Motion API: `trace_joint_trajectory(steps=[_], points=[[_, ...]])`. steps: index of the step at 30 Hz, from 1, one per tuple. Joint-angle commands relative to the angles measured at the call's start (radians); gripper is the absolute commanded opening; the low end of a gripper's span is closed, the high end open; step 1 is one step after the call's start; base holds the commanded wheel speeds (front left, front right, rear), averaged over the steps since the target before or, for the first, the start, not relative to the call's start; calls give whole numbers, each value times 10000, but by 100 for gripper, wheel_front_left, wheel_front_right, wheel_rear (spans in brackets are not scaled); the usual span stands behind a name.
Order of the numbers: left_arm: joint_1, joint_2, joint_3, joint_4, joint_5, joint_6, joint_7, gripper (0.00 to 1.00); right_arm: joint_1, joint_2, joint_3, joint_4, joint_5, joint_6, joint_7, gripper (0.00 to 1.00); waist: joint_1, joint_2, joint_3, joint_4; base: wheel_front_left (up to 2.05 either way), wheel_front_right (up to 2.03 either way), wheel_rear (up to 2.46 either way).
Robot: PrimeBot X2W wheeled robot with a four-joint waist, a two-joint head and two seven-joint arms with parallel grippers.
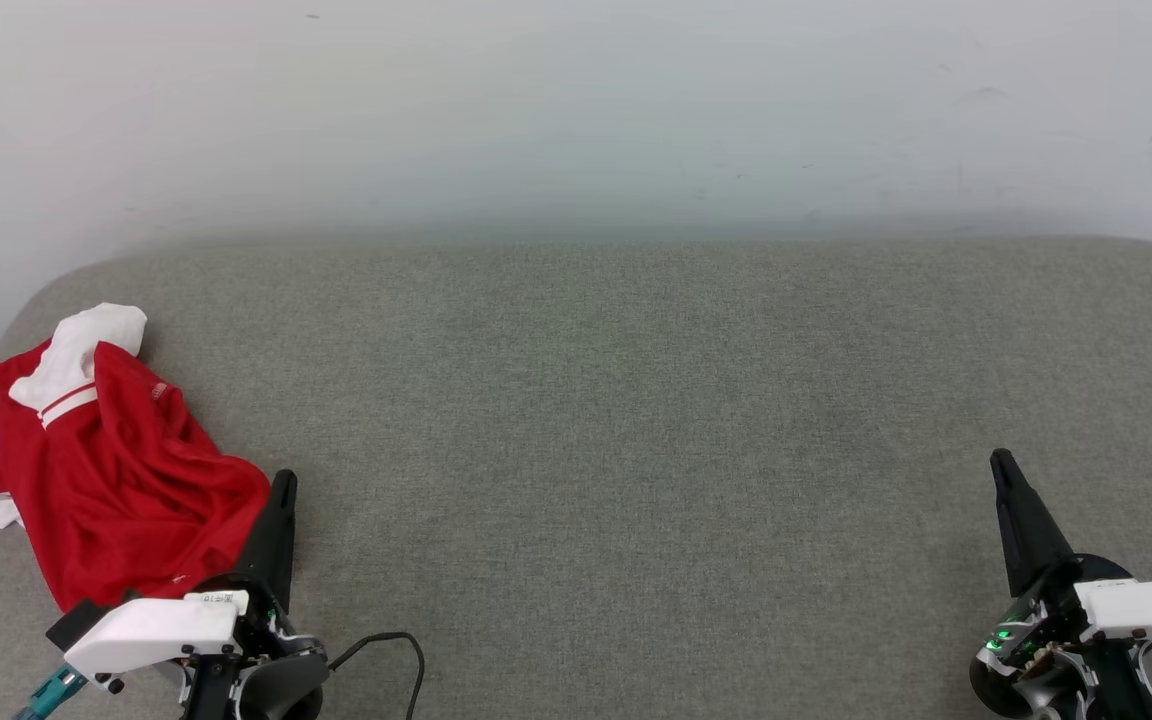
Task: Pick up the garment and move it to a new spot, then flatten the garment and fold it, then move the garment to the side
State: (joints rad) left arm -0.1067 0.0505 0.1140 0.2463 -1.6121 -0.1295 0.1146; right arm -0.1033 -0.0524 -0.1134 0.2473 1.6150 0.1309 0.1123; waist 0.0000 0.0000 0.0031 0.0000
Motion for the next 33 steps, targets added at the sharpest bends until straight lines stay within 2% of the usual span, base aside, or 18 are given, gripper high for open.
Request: trace_joint_trajectory(steps=[1,18,19,33], points=[[-54,-26,25,-11,-18,-48,17,0,-131,35,4,10,-44,-3,15,0,0,0,0,0,0,0,0],[-54,-26,20,-12,-17,-48,17,0,-131,35,4,9,-44,-3,15,0,0,0,0,0,0,0,0],[-1,0,-4,0,0,0,-1,100,0,0,1,-5,-1,0,-1,100,0,0,0,0,0,0,0],[26,-4,-703,-641,130,5,-637,100,252,-29,446,-738,-252,0,-600,100,0,0,4,8,0,0,0]])
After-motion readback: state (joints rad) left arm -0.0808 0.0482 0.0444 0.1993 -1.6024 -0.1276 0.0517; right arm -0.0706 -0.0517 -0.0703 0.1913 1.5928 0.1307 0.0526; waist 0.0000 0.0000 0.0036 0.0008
